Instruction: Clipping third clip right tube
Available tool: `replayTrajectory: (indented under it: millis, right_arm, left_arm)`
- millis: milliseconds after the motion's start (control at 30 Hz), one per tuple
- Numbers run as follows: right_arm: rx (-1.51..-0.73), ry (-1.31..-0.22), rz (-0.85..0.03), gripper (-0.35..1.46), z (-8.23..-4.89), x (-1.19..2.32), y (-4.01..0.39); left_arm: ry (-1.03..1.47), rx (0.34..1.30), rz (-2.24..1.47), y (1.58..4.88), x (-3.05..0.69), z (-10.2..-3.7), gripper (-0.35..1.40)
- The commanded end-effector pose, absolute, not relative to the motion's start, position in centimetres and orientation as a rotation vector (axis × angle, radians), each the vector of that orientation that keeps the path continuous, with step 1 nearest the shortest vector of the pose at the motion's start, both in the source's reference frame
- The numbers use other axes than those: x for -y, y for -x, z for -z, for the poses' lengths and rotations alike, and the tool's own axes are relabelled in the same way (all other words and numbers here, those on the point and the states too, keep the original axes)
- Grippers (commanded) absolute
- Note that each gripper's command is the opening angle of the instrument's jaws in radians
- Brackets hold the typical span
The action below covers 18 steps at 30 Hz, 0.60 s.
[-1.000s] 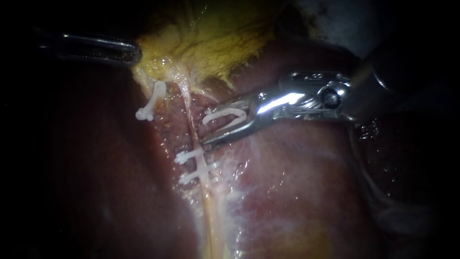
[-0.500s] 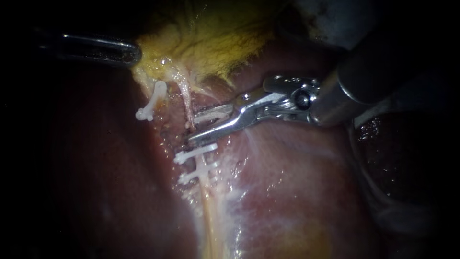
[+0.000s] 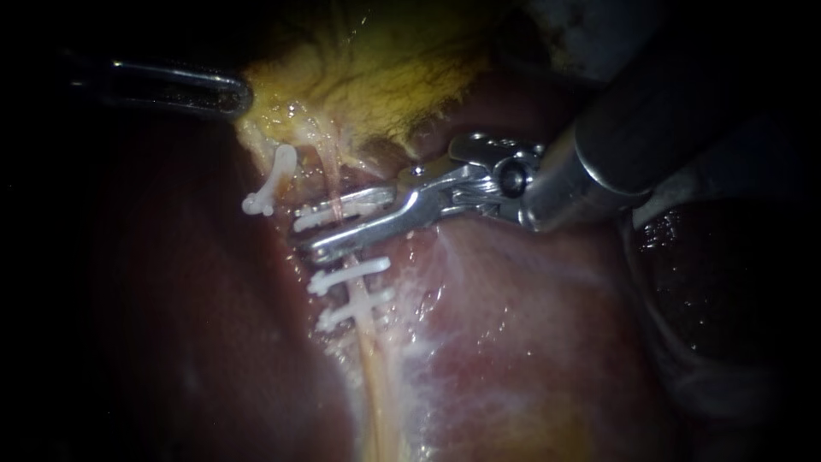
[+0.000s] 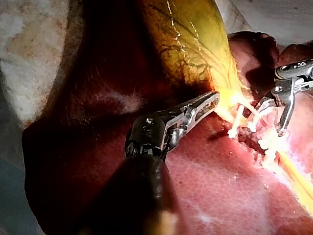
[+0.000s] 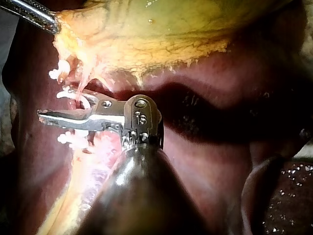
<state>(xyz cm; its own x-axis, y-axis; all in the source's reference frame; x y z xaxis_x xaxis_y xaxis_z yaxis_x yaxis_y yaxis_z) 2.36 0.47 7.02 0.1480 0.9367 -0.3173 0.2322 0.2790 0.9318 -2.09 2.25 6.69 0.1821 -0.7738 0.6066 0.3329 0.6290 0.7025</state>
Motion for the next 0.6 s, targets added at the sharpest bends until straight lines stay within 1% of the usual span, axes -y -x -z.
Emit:
replayTrajectory:
  millis: [33,167,233,300,367,467,533,600]
  right_arm:
    - [-1.352,-1.202,-0.738,0.51,-7.0,-0.49,-2.36]
    - [-1.417,-1.137,-0.668,0.45,-6.95,-0.53,-2.38]
    - [-1.455,-1.069,-0.632,0.4,-6.96,-0.53,-2.38]
    - [-1.47,-1.023,-0.604,0.36,-6.96,-0.53,-2.38]
    - [-1.469,-0.982,-0.566,0.3,-6.97,-0.52,-2.38]
    - [-1.441,-0.929,-0.518,0.18,-6.96,-0.52,-2.38]
    - [-1.428,-0.913,-0.5,0.08,-6.96,-0.52,-2.38]
    - [-1.43,-0.906,-0.498,-0.01,-6.96,-0.52,-2.38]
  left_arm:
    - [-0.467,1.138,0.822,2.09,-2.25,-6.7,-0.35]
    - [-0.467,1.138,0.822,2.09,-2.25,-6.7,-0.35]
    - [-0.467,1.138,0.822,2.09,-2.25,-6.7,-0.35]
    - [-0.467,1.138,0.822,2.09,-2.25,-6.7,-0.35]
    - [-0.467,1.138,0.822,2.09,-2.25,-6.7,-0.35]
    - [-0.467,1.138,0.822,2.1,-2.25,-6.7,-0.35]
    - [-0.467,1.138,0.822,2.09,-2.25,-6.7,-0.35]
    - [-0.467,1.138,0.822,2.09,-2.25,-6.69,-0.35]
